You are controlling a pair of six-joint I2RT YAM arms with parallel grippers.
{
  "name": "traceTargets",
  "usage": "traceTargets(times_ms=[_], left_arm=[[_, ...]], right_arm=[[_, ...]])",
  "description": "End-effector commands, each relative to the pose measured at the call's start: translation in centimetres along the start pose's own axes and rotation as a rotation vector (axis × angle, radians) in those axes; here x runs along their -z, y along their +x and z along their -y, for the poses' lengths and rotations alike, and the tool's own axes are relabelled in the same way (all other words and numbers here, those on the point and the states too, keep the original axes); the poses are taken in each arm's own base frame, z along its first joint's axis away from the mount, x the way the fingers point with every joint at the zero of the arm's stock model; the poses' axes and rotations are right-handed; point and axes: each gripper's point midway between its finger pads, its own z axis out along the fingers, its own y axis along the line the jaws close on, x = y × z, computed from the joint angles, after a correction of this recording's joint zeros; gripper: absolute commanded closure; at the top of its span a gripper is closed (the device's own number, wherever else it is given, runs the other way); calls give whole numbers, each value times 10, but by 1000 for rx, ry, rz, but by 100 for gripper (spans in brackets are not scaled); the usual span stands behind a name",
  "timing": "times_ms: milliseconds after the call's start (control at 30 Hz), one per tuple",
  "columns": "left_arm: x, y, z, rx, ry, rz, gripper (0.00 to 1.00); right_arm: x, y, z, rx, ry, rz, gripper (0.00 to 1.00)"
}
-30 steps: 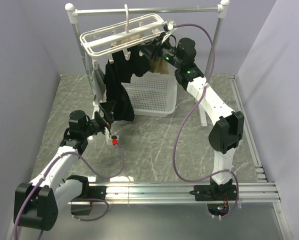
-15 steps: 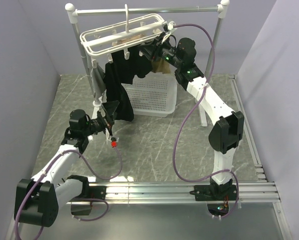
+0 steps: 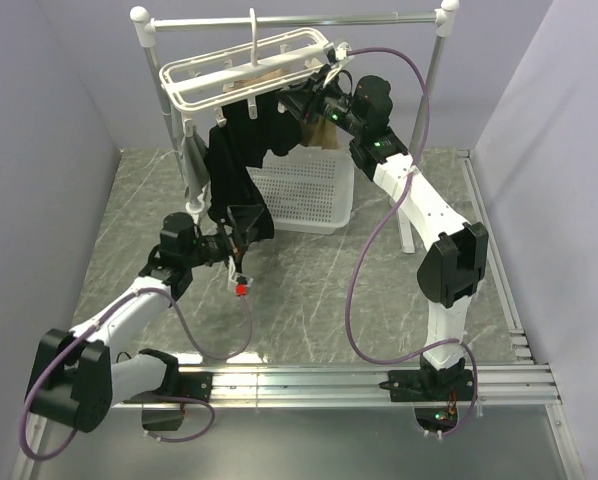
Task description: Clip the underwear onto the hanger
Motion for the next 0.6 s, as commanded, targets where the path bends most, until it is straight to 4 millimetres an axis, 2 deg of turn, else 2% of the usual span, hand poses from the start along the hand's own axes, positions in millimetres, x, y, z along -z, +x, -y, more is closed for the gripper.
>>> traceTargets(times_ms=[0,33,100,167,200,233,300,433,567], left_arm=[[-17,3,-30,-35,-62,5,1],[-27,-1,-24,-16,-49,22,1],[-37,4,-27,-20,-56,-6,1],[-54,5,-22,0,-46,-9,1],[-58,9,-34,-14,-81,-23,1],[-68,10,-27,19,-67,-31,1],[-78,16,-32,31,-83,-40,1],[-94,19,-36,67,-72,-46,1],[-98,17,-48,195,-38,-16,1]], right_arm=[[4,-13,-3,10,-10,24,100],[4,-13,-3,13,-10,24,100],[4,-11,-4,11,-11,23,100],[5,-11,-3,13,-9,23,100],[6,-10,-2,11,-7,21,100],[6,-11,-4,11,-12,21,100],[6,-10,-4,10,-12,19,100],[5,-9,-4,12,-16,18,100],[2,-11,-3,10,-21,23,100]])
